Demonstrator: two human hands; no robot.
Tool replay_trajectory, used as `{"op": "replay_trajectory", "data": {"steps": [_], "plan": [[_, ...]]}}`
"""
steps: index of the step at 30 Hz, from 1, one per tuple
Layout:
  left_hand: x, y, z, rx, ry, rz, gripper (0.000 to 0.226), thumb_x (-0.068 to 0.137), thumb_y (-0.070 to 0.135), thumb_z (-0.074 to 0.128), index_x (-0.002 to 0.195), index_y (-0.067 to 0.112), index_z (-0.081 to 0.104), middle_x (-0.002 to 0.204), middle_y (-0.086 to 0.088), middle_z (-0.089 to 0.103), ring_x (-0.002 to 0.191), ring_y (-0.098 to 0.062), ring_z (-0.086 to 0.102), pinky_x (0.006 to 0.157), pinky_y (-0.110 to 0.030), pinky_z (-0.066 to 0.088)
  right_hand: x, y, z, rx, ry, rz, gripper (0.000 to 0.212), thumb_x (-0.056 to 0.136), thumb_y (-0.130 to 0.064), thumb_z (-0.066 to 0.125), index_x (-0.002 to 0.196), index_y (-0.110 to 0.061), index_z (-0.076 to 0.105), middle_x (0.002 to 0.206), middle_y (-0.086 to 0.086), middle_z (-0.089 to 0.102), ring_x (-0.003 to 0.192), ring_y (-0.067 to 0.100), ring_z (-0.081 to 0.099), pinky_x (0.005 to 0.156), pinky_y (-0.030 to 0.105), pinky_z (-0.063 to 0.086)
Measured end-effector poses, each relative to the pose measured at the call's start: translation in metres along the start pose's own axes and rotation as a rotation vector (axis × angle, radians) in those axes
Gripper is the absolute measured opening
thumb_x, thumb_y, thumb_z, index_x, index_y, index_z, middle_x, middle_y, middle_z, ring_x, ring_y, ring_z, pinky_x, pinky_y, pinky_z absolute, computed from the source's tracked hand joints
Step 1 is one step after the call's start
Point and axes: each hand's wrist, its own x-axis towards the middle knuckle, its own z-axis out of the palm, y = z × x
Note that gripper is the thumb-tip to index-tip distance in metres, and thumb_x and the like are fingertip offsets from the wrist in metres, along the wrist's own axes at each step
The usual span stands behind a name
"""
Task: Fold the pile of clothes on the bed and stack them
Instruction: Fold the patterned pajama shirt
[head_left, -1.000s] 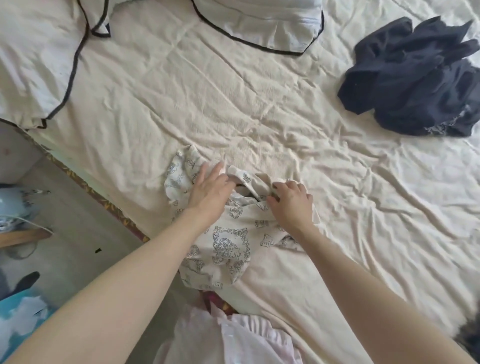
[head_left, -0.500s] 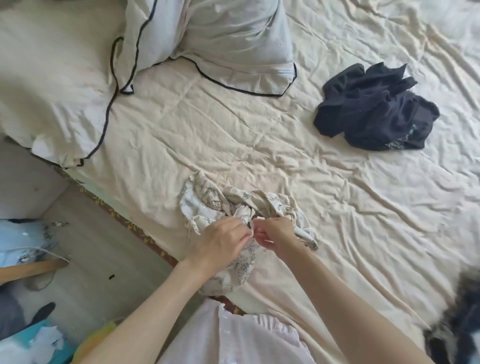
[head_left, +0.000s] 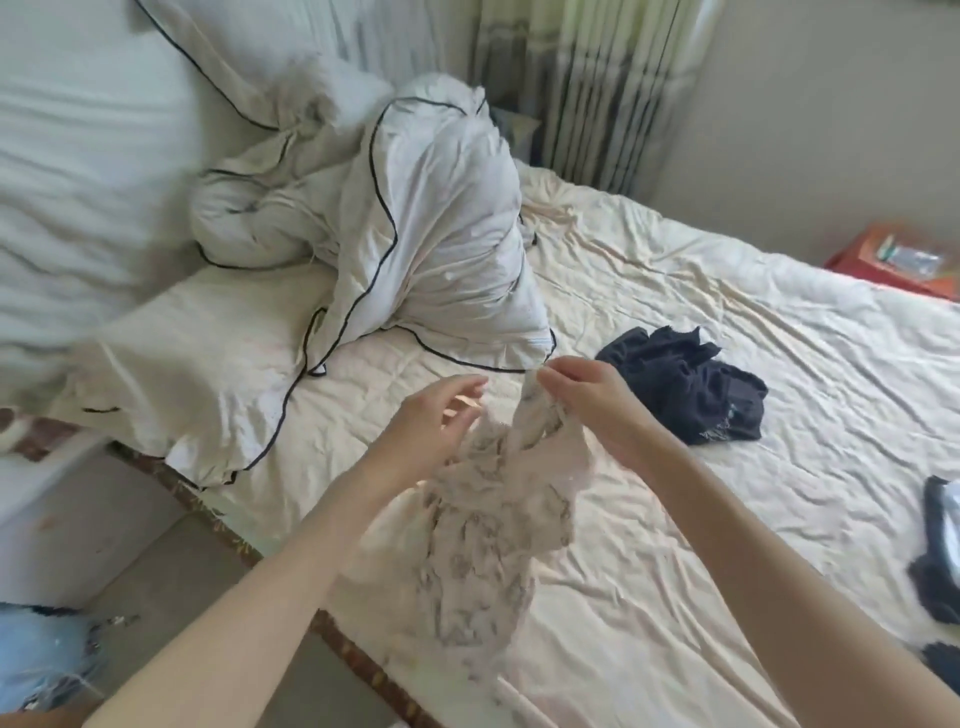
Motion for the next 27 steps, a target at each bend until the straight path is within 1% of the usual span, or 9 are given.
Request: {"op": "replay_trajectory", "data": {"steps": [4, 5, 8, 12, 16, 18, 20, 24, 27], "plan": [[0.026, 0.066, -0.049, -0.092, -0.106, 0.067, 0.056, 0.087, 0.033, 0.062, 0.139, 0.03, 0.041, 0.129, 0.016, 0.05, 0.114, -0.002, 0.051, 0.093, -0.018, 0.044, -0.008, -0.087, -0.024, -0.169, -0.057, -0.235, 0.029, 0.094, -0.021, 0.055, 0.093, 0.007, 0.063, 0.063, 0.002, 0.043, 0.049, 0.003, 0.036, 0.046, 0.015, 0.028], [0.03, 0.081, -0.06, -0.119, -0.124, 0.085, 0.053, 0.084, 0.037, 0.063, 0.134, 0.034, 0.045, 0.124, 0.022, 0.052, 0.111, 0.001, 0.052, 0.09, -0.016, 0.045, -0.01, -0.107, -0.03, -0.213, -0.051, -0.292, 0.029, 0.094, -0.021, 0.055, 0.094, 0.006, 0.064, 0.065, 0.007, 0.046, 0.052, 0.005, 0.039, 0.049, 0.016, 0.031], [0.036, 0.114, -0.088, -0.112, -0.111, 0.172, 0.013, 0.085, 0.032, 0.067, 0.095, 0.038, 0.063, 0.099, 0.033, 0.062, 0.098, 0.018, 0.055, 0.077, -0.001, 0.041, -0.017, -0.155, -0.043, -0.329, -0.037, -0.418, 0.027, 0.094, -0.022, 0.056, 0.093, 0.002, 0.067, 0.071, 0.016, 0.047, 0.063, 0.015, 0.042, 0.06, 0.028, 0.035], [0.035, 0.133, -0.111, -0.092, -0.07, 0.27, 0.007, 0.086, 0.031, 0.064, 0.085, 0.027, 0.059, 0.083, 0.018, 0.07, 0.085, 0.008, 0.064, 0.075, -0.008, 0.046, -0.025, -0.193, -0.053, -0.38, -0.038, -0.497, 0.032, 0.094, -0.02, 0.056, 0.096, 0.012, 0.059, 0.064, 0.004, 0.042, 0.048, 0.005, 0.034, 0.047, 0.014, 0.029], [0.038, 0.141, -0.117, -0.102, 0.132, 0.309, 0.011, 0.095, 0.022, 0.053, 0.085, 0.022, 0.048, 0.076, 0.002, 0.062, 0.071, -0.014, 0.061, 0.073, -0.04, 0.054, -0.031, -0.203, -0.055, -0.42, -0.068, -0.539, 0.018, 0.092, -0.022, 0.06, 0.093, -0.005, 0.067, 0.065, -0.006, 0.051, 0.047, -0.003, 0.039, 0.047, 0.01, 0.033], [0.04, 0.144, -0.122, -0.076, 0.219, 0.331, 0.014, 0.096, 0.022, 0.051, 0.084, 0.024, 0.046, 0.072, -0.001, 0.055, 0.066, -0.015, 0.053, 0.064, -0.036, 0.049, -0.029, -0.199, -0.056, -0.523, -0.055, -0.545, 0.006, 0.09, -0.019, 0.062, 0.087, -0.014, 0.065, 0.069, -0.008, 0.054, 0.055, 0.001, 0.044, 0.054, 0.011, 0.037], [0.041, 0.147, -0.127, -0.047, 0.237, 0.353, 0.016, 0.097, 0.019, 0.05, 0.083, 0.026, 0.046, 0.066, 0.002, 0.048, 0.06, -0.011, 0.044, 0.058, -0.025, 0.04, -0.024, -0.191, -0.057, -0.615, 0.022, -0.537, 0.014, 0.09, -0.017, 0.06, 0.077, -0.021, 0.061, 0.072, -0.008, 0.055, 0.061, 0.004, 0.048, 0.058, 0.014, 0.037], [0.039, 0.15, -0.134, -0.027, 0.25, 0.34, 0.016, 0.097, 0.017, 0.05, 0.083, 0.025, 0.047, 0.066, 0.0, 0.046, 0.062, -0.014, 0.042, 0.059, -0.023, 0.036, -0.014, -0.182, -0.057, -0.63, 0.205, -0.547, 0.017, 0.093, -0.014, 0.056, 0.088, -0.003, 0.067, 0.086, 0.008, 0.066, 0.078, 0.02, 0.059, 0.065, 0.025, 0.046], [0.035, 0.145, -0.141, -0.082, 0.276, 0.288, 0.012, 0.097, 0.017, 0.05, 0.085, 0.021, 0.048, 0.071, -0.007, 0.047, 0.065, -0.017, 0.04, 0.06, -0.027, 0.035, -0.01, -0.175, -0.056, -0.545, 0.291, -0.585, 0.023, 0.091, -0.021, 0.061, 0.09, 0.001, 0.066, 0.084, 0.012, 0.067, 0.079, 0.025, 0.059, 0.072, 0.037, 0.048]]}}
